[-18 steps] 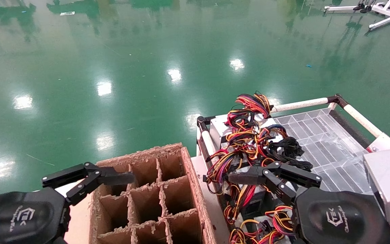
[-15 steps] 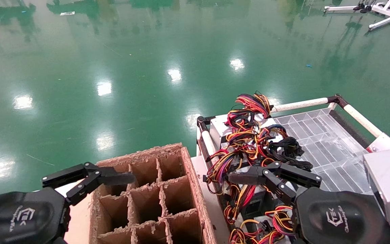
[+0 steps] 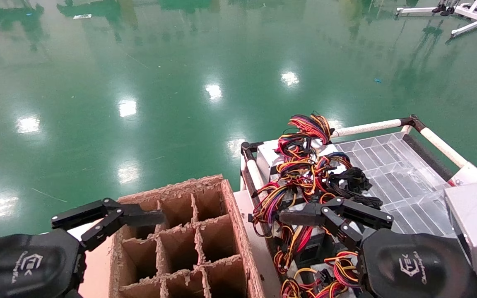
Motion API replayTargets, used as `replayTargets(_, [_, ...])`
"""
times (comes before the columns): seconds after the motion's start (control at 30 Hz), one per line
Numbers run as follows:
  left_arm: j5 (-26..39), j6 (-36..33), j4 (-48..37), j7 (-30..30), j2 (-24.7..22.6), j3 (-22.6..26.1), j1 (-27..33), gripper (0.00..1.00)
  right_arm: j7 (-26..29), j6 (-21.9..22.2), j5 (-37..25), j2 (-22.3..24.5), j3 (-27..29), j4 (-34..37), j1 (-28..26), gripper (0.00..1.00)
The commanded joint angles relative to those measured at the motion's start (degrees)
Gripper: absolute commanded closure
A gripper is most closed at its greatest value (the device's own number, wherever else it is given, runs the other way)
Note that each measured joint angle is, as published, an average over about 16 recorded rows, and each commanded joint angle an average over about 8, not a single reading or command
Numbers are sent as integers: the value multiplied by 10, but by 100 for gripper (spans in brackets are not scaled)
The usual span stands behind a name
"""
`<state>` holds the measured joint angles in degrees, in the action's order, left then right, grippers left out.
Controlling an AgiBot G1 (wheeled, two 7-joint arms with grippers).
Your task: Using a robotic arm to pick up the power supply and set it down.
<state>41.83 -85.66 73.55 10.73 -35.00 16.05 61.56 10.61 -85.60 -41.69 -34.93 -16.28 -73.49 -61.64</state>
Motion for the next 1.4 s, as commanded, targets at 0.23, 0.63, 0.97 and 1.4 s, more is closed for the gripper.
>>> replayTargets(0.23, [0, 0, 0, 0, 0, 0, 0, 100, 0, 0, 0, 0, 0, 0, 0, 0])
replayTargets(0.63, [0, 0, 0, 0, 0, 0, 0, 100, 5, 9, -75, -24, -44, -22, 3, 0])
replayTargets(0.97, [0, 0, -1, -1, 0, 1, 0, 100, 8, 25, -181, -104, -111, -16, -27, 0])
replayTargets(1.4, [-1, 0, -1, -1, 0, 1, 1, 96, -14, 34, -286, -259, -194, 61, -87, 3])
